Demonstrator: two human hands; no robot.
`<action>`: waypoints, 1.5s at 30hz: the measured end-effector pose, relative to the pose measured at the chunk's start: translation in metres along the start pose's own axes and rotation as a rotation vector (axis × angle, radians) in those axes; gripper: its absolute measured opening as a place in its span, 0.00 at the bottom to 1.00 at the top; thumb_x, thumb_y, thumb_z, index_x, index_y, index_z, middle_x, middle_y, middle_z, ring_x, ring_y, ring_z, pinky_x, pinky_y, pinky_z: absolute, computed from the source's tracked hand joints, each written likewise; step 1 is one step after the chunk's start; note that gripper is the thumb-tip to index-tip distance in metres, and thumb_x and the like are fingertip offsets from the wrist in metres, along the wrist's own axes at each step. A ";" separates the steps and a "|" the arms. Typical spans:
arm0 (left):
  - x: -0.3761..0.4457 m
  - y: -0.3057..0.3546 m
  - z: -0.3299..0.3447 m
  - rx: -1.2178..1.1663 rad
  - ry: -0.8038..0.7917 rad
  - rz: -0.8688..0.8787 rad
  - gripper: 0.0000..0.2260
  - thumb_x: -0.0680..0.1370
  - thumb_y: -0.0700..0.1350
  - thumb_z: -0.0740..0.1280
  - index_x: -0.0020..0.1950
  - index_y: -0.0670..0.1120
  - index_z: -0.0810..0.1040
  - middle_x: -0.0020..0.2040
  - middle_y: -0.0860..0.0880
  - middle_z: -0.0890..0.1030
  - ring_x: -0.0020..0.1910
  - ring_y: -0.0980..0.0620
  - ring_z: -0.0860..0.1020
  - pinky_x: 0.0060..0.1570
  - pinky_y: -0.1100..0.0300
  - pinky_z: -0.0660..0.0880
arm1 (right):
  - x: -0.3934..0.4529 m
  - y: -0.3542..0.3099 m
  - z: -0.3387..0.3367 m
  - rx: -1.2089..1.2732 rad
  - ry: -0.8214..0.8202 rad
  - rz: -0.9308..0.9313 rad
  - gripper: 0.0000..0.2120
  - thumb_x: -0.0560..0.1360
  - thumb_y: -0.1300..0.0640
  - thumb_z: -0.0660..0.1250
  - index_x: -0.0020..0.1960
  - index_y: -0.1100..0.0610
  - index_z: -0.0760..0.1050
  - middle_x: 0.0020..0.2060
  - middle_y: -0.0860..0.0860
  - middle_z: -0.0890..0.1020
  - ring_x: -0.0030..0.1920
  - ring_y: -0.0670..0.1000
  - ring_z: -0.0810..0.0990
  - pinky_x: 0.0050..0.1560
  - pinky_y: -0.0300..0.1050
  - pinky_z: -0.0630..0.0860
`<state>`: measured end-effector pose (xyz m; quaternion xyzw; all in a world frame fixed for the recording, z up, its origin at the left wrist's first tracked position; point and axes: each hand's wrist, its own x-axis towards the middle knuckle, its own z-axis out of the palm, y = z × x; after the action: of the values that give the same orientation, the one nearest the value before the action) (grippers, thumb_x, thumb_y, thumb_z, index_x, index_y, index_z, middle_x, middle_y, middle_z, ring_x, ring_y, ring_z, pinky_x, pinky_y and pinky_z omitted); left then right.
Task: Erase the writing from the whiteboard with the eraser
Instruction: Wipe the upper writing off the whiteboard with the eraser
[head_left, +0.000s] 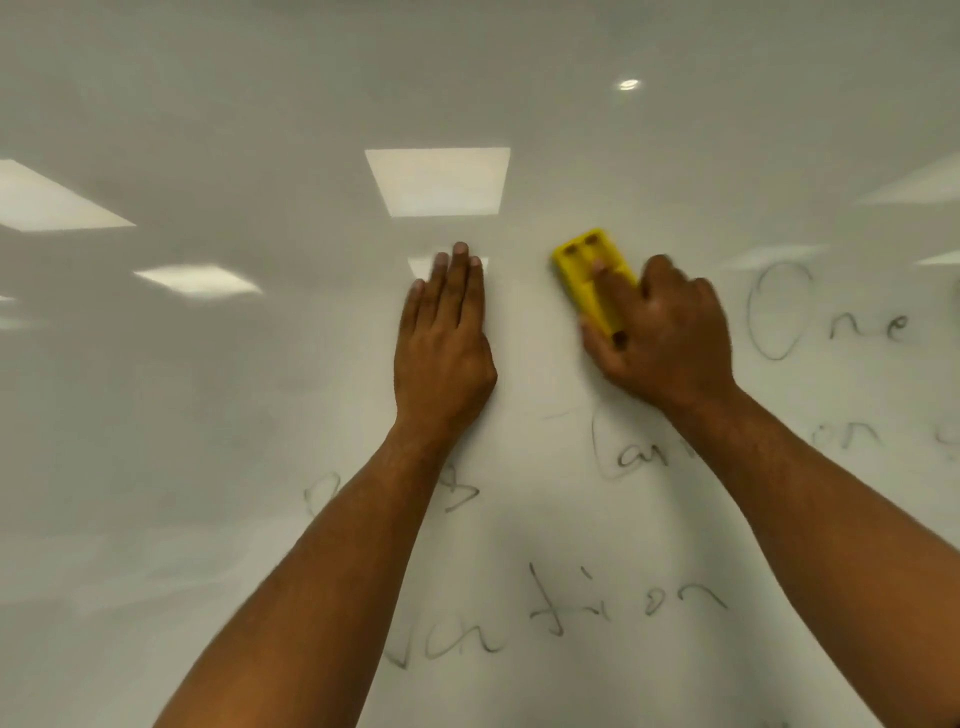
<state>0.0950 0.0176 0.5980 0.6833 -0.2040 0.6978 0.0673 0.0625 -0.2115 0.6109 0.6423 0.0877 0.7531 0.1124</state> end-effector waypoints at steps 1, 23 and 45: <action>0.001 0.003 0.000 -0.019 -0.016 0.053 0.32 0.78 0.32 0.60 0.83 0.39 0.61 0.84 0.41 0.60 0.84 0.43 0.57 0.83 0.47 0.55 | -0.001 0.002 0.001 -0.005 0.018 0.127 0.26 0.77 0.46 0.68 0.71 0.58 0.74 0.43 0.63 0.74 0.35 0.62 0.73 0.36 0.51 0.68; 0.008 0.023 0.012 0.061 -0.077 0.096 0.31 0.85 0.54 0.53 0.86 0.42 0.55 0.86 0.43 0.54 0.85 0.45 0.53 0.84 0.47 0.52 | -0.033 0.045 -0.003 0.037 -0.008 -0.279 0.24 0.79 0.46 0.66 0.69 0.59 0.76 0.41 0.61 0.73 0.35 0.60 0.72 0.35 0.51 0.68; 0.036 0.099 0.031 0.044 -0.258 0.258 0.32 0.83 0.50 0.45 0.86 0.40 0.46 0.86 0.40 0.45 0.86 0.43 0.44 0.84 0.48 0.45 | -0.063 0.082 -0.007 -0.021 -0.004 0.052 0.26 0.79 0.46 0.67 0.71 0.60 0.73 0.43 0.63 0.75 0.35 0.62 0.73 0.35 0.51 0.70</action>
<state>0.0851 -0.0905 0.6141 0.7365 -0.2816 0.6116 -0.0645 0.0601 -0.3078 0.5723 0.6444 0.0627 0.7555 0.0998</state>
